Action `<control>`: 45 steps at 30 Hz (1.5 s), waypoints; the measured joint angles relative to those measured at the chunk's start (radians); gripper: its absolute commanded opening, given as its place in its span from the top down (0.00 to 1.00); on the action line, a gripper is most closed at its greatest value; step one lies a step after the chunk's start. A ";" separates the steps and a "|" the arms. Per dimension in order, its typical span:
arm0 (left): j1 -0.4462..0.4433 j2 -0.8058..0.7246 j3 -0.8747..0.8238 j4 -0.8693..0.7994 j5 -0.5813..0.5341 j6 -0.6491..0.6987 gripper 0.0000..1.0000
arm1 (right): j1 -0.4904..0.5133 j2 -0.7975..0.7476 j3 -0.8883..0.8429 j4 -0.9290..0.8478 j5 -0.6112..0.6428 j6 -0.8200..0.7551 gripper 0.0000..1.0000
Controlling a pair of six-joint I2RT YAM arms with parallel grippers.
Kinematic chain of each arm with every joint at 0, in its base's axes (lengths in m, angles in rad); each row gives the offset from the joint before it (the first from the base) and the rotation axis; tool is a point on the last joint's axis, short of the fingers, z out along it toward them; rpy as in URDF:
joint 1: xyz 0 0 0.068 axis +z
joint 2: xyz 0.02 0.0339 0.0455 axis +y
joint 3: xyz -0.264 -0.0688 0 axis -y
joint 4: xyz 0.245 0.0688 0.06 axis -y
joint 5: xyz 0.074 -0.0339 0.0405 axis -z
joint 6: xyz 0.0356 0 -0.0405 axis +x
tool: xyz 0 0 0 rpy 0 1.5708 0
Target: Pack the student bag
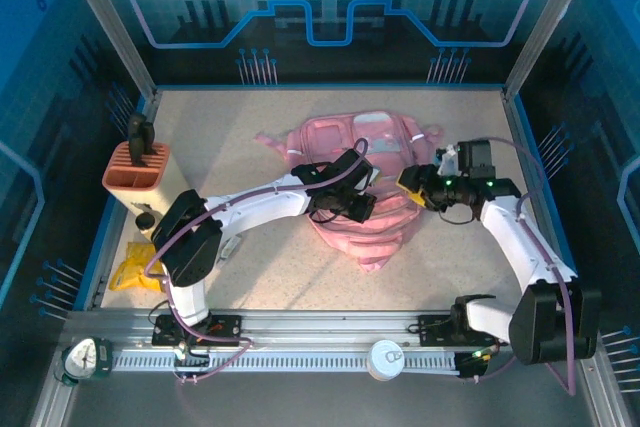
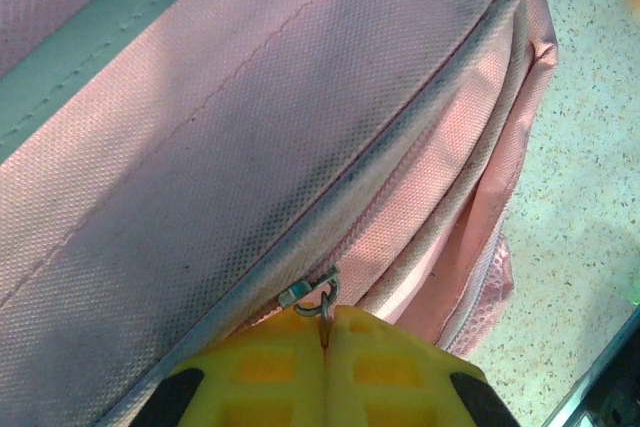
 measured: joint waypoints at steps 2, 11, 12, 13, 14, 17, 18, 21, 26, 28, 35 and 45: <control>0.000 0.000 0.000 0.002 0.000 0.000 1.00 | 0.034 0.003 -0.045 0.052 -0.005 0.072 0.50; 0.001 0.000 0.000 0.004 0.001 0.002 1.00 | 0.152 0.066 -0.122 0.289 0.037 0.316 0.64; 0.001 0.000 0.000 0.004 0.000 0.003 1.00 | 0.157 0.083 -0.121 0.300 0.038 0.328 0.67; 0.002 0.000 0.000 0.003 0.000 0.005 1.00 | 0.158 0.100 -0.119 0.309 0.038 0.336 0.73; 0.004 0.000 0.000 0.000 0.000 0.008 1.00 | 0.158 0.112 -0.117 0.312 0.037 0.344 0.77; 0.011 0.000 -0.005 -0.013 0.000 0.029 1.00 | 0.158 0.129 -0.116 0.317 0.033 0.346 0.91; 0.014 0.000 -0.008 -0.017 0.000 0.035 1.00 | 0.157 0.130 -0.114 0.315 0.032 0.345 0.94; 0.027 -0.017 -0.033 -0.019 0.001 0.059 1.00 | 0.144 0.131 -0.111 0.307 0.021 0.326 1.00; 0.084 -0.096 -0.130 -0.035 0.004 0.080 1.00 | 0.081 0.138 -0.091 0.272 -0.018 0.271 1.00; 0.125 -0.128 -0.174 -0.046 -0.008 0.083 1.00 | 0.045 0.140 -0.081 0.249 -0.023 0.243 1.00; 0.228 -0.155 -0.211 -0.010 -0.019 0.117 1.00 | 0.023 0.152 -0.052 0.201 -0.046 0.165 1.00; 0.286 -0.032 -0.105 -0.019 -0.039 0.158 1.00 | 0.056 0.158 -0.059 0.260 -0.010 0.170 1.00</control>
